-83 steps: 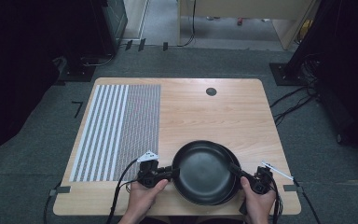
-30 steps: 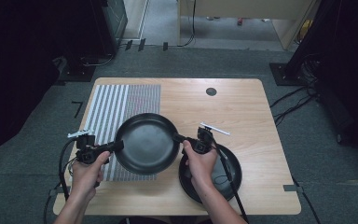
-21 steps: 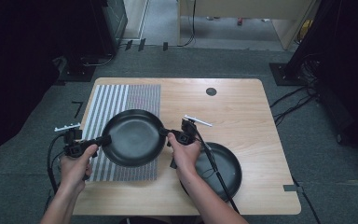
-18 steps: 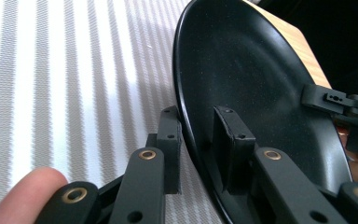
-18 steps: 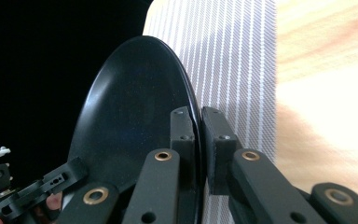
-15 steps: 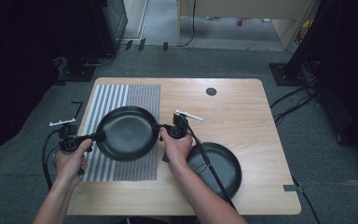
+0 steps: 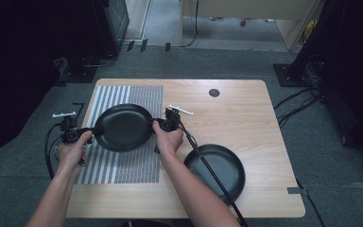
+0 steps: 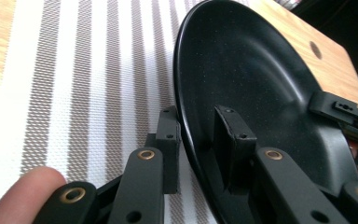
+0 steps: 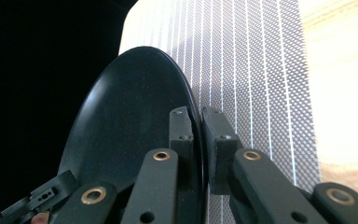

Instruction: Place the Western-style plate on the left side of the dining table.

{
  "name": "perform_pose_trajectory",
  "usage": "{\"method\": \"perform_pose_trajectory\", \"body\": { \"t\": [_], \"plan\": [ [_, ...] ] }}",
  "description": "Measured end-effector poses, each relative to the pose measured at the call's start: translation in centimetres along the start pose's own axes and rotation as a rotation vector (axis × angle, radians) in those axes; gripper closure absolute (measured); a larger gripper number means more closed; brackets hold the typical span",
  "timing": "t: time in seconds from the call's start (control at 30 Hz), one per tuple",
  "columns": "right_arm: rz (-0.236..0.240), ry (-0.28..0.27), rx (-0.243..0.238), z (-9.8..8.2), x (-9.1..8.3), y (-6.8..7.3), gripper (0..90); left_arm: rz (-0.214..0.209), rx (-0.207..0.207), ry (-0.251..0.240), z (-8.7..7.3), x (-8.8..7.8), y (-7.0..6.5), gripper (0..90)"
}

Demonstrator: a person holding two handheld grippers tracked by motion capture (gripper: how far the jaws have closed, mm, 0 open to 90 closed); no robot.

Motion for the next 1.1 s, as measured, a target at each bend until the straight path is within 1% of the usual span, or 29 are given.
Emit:
{"method": "perform_pose_trajectory", "body": {
  "t": [0.1,0.2,0.33,0.4,0.5,0.53,0.7,0.8,0.93,1.1],
  "plan": [
    [0.0,-0.011,-0.022,0.0,0.8,0.1,83.7,0.009,-0.016,0.001,0.0,0.3,0.7,72.8],
    [0.006,-0.011,-0.028,-0.1,1.4,0.1,83.7,0.015,-0.025,0.008,0.1,0.5,1.3,72.9],
    [-0.012,-0.01,-0.027,-0.1,2.1,0.1,83.7,0.008,-0.04,0.021,0.0,1.2,2.0,72.7],
    [-0.021,-0.015,-0.044,0.0,2.4,0.1,83.7,0.011,-0.05,0.025,0.0,1.5,2.2,72.3],
    [-0.023,-0.018,-0.059,0.3,2.6,0.1,83.8,0.009,-0.054,0.024,0.0,1.9,2.3,72.2],
    [-0.026,-0.018,-0.053,0.4,2.6,0.0,83.7,0.009,-0.053,0.025,0.0,2.0,2.3,72.2],
    [-0.047,-0.008,-0.056,0.8,3.1,-0.4,83.2,0.031,-0.06,0.041,-0.1,2.6,2.3,71.7],
    [-0.051,-0.002,-0.076,0.9,3.4,-0.3,83.1,0.035,-0.06,0.041,-0.1,2.7,2.4,71.5],
    [-0.057,0.01,-0.062,1.0,3.6,-0.5,83.0,0.041,-0.06,0.049,-0.2,2.8,2.5,71.3],
    [-0.067,0.008,-0.072,0.9,3.8,-0.7,82.8,0.051,-0.057,0.064,-0.4,3.0,2.6,70.5]
  ]
}}
Point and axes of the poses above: each handheld gripper's, and its own axes: x roughly forward along the jaws, z roughly out of its top, y roughly to its left, the point moved 5 cm from there along x, roughly forward along the jaws, and after that the axes turned 14 degrees about x, right-handed, at the moved point
